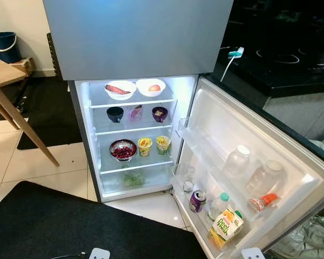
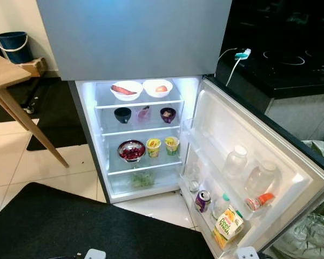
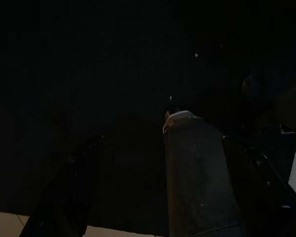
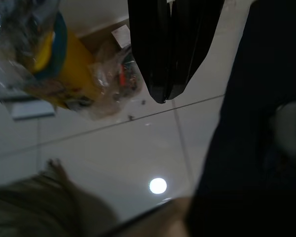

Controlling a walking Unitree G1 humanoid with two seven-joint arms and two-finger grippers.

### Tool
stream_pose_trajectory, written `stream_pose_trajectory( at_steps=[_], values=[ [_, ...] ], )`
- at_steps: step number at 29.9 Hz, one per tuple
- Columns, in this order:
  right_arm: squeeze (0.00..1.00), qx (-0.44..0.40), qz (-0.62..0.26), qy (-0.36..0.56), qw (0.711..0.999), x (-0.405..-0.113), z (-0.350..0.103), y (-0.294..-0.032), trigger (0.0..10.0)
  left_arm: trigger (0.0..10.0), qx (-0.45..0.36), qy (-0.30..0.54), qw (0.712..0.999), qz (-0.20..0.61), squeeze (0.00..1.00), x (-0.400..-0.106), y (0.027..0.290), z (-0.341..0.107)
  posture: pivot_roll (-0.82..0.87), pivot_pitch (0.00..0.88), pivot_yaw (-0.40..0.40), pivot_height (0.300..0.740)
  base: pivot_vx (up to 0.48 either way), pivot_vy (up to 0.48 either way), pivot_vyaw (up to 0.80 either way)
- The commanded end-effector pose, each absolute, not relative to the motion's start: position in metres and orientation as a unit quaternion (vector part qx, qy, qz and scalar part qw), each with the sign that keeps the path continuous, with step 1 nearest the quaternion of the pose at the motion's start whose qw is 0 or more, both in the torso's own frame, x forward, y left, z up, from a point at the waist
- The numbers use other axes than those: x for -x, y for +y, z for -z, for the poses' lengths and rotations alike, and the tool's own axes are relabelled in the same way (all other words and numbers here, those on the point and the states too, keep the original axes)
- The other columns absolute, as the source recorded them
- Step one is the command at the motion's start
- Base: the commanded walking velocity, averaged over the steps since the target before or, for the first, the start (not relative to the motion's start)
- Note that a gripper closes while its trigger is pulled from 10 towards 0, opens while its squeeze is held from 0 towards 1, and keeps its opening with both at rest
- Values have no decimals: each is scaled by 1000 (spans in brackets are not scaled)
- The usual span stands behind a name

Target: Restocking fridge

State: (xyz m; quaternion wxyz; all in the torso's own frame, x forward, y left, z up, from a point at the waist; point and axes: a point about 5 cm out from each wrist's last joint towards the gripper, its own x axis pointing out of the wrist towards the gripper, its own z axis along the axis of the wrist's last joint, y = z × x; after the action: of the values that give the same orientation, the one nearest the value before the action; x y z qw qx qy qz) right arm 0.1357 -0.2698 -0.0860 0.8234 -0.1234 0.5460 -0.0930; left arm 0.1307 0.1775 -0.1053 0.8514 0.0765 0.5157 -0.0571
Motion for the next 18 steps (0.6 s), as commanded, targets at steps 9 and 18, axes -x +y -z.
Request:
stream_pose_trajectory(
  at_steps=[9,18],
  values=[
    [0,62,280,448,847,-166,51,-321,10000,10000,-74,524,846,58,0,-124,179,107,-55,0,-54,740,0,0,0],
    [0,-130,359,198,903,-228,-18,-361,10000,10000,-74,526,845,55,0,-121,182,108,-59,0,-48,740,0,0,0]
  ],
)
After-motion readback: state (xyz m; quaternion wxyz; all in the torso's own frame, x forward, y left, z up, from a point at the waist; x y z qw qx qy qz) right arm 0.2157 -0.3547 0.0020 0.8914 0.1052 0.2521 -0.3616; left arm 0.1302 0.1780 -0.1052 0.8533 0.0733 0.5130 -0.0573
